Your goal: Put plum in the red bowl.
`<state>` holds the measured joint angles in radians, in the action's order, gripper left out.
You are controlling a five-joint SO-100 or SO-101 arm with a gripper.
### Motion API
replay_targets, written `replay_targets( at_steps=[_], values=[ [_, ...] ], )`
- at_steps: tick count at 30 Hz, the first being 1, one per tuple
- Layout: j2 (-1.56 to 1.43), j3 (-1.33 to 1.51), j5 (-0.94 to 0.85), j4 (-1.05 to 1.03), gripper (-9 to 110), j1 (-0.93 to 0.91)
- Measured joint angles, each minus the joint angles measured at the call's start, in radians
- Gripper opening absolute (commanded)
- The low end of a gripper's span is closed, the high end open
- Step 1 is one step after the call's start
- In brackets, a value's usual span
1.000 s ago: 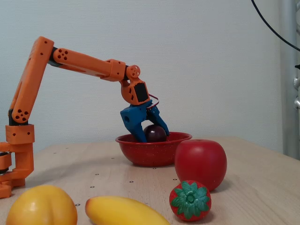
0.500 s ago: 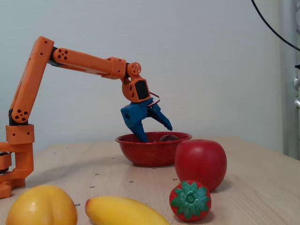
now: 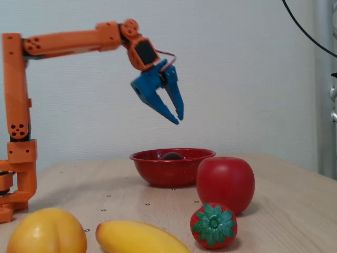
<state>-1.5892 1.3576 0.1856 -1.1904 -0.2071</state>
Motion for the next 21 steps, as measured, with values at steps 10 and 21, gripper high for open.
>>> replay_targets(
  at_steps=[10, 21],
  values=[
    [-0.336, 0.414, -0.002, 0.193, 0, 0.127],
    [-0.798, 0.969, -0.020, 0.414, 0, 0.166]
  ],
)
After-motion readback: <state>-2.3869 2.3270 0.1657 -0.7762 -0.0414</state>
